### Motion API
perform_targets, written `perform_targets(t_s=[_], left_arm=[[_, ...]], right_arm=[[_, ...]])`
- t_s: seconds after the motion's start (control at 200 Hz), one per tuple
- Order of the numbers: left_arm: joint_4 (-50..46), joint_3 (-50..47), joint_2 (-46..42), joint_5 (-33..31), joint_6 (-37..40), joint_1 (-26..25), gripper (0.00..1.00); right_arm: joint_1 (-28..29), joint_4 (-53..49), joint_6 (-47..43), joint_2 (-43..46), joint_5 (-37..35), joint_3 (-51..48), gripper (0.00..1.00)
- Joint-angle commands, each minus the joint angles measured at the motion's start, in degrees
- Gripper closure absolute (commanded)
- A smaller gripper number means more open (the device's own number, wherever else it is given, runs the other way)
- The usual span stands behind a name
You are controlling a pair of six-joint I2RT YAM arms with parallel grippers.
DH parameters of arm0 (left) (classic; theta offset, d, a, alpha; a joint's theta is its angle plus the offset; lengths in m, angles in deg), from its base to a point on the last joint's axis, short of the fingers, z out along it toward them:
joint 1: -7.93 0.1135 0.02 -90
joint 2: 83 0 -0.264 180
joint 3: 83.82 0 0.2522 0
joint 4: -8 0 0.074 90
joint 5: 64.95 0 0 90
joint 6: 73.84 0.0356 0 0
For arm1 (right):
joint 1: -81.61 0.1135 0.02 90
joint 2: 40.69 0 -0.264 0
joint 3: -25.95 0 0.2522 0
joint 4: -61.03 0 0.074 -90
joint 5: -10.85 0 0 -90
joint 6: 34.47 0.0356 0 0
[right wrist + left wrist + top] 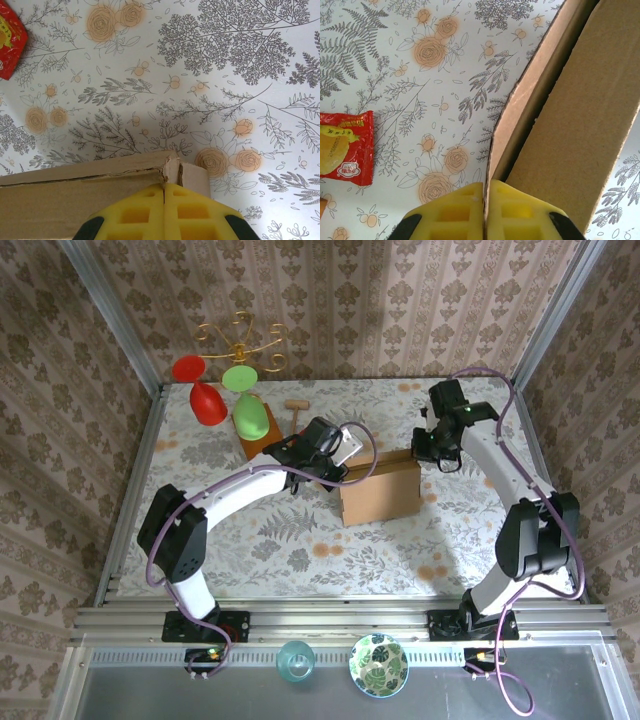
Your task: Fold the paper box
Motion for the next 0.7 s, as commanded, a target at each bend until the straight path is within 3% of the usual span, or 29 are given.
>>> perform_targets(t_s=[0.0,0.1,0.21,0.505,0.695], left_arm=[[-0.2,-0.3,-0.2,-2.0,-2.1,-0.3,0.83],[-0.6,-0.4,-1.0,-2.6,-3.2,-0.7,0.72],[-1.2,-0.5,-1.9,-2.7,-5.6,-0.6,0.66],[-0.4,-3.0,-6.5,0.4,-12.0,0.4,0.55],[0.1,-4.0,-9.1,2.2,-15.4,1.5,0.53]], right_arm=[[0.0,0.7,1.4,3.1,1.6,-1.7,1.0],[0.0,1.8,1.2,3.9,1.3,-3.6,1.0],[0.0,2.6,0.8,4.7,0.9,-5.1,1.0],[0.0,3.1,-0.2,5.0,0.3,-5.3,1.0],[0.0,3.7,-0.5,5.2,0.3,-5.5,1.0]])
